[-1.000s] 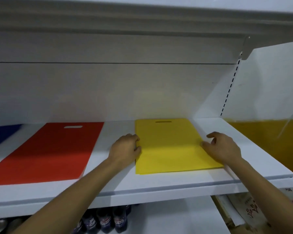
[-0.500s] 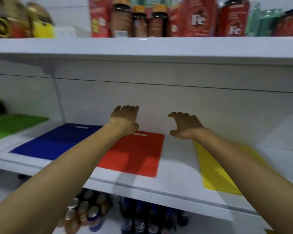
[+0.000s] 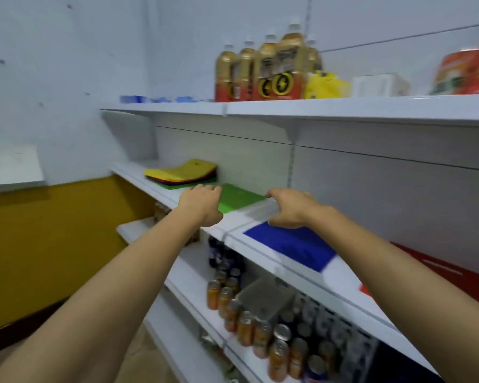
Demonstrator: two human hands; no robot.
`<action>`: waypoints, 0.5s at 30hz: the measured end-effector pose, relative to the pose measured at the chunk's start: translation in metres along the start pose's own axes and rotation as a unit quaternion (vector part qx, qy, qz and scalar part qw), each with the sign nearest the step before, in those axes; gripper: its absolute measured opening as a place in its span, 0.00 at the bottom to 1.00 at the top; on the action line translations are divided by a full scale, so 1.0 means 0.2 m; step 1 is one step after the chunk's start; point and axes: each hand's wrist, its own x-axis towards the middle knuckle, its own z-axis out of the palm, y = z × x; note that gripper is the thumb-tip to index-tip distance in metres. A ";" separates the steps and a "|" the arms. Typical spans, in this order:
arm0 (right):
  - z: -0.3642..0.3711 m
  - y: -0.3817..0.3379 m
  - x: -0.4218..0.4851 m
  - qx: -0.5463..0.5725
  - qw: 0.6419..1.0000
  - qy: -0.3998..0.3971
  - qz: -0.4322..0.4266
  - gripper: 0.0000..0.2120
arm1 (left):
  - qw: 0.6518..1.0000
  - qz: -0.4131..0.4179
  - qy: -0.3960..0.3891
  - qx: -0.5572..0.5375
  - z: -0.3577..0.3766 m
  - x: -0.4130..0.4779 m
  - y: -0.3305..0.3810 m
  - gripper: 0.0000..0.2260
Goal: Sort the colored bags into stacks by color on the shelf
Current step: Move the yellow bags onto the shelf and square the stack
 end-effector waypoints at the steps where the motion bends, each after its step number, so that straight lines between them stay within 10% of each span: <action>1: 0.01 -0.11 0.07 -0.001 1.000 0.001 -0.014 0.33 | 1.000 -0.015 -0.008 0.002 0.02 -0.03 -0.12 0.25; 15: 0.22 -1.14 0.72 0.040 0.985 -0.012 -0.169 0.30 | 0.984 -0.157 -0.079 0.024 0.31 -0.27 -1.25 0.23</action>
